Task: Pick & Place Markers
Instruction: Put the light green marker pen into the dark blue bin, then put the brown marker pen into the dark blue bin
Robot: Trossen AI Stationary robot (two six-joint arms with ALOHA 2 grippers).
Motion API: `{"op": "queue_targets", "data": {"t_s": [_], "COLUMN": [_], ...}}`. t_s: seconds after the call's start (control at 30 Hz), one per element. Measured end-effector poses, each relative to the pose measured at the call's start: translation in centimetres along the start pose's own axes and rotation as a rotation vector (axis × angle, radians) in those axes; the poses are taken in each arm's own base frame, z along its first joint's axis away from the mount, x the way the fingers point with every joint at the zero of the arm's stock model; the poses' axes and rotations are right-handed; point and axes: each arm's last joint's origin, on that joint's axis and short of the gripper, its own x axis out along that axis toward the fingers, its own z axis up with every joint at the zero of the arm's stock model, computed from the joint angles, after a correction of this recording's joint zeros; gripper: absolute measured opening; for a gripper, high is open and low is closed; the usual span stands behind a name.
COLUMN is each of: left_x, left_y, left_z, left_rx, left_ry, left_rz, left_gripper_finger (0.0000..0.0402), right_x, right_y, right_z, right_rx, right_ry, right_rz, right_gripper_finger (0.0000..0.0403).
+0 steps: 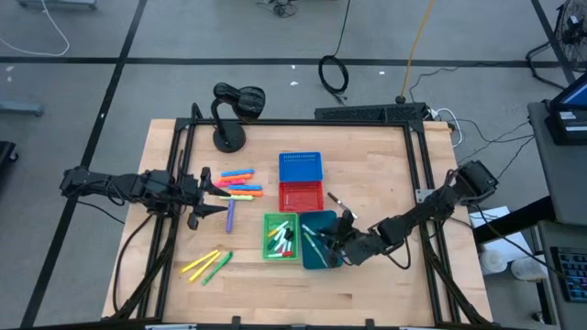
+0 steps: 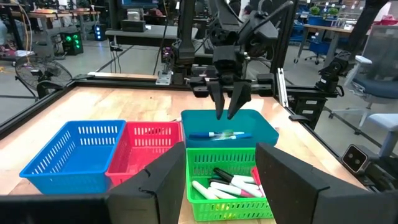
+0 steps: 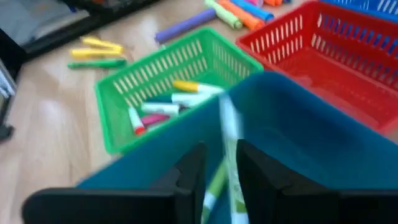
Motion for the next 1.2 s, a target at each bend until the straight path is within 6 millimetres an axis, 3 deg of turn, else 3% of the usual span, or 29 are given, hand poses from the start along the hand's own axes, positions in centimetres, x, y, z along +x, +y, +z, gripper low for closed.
{"op": "queue_targets", "data": {"t_s": [0.37,0.47,0.6,0.93,1.2], "left_x": [0.0,0.0,0.0,0.0,0.0], "left_y": [0.0,0.0,0.0,0.0,0.0], "left_z": [0.0,0.0,0.0,0.0,0.0], "left_rx": [0.0,0.0,0.0,0.0,0.0], "left_ry": [0.0,0.0,0.0,0.0,0.001], "left_rz": [0.0,0.0,0.0,0.0,0.0], "left_gripper_finger": [0.0198,0.0198,0.0198,0.0198,0.0198], "right_x": [-0.4,-1.1,-2.8,-7.1,-5.9], "right_y": [1.7,2.3,2.2,-4.5,-7.9], "right_z": [1.6,2.1,3.5,4.7,2.7], "right_rx": [-0.148,-0.263,-0.307,-0.339,-0.232], "right_ry": [-0.13,-0.136,-0.085,0.159,0.312], "right_rz": [0.216,0.305,0.269,-0.246,-0.263], "right_gripper_finger": [0.0135,0.014,0.0141,0.0141,0.0141]}}
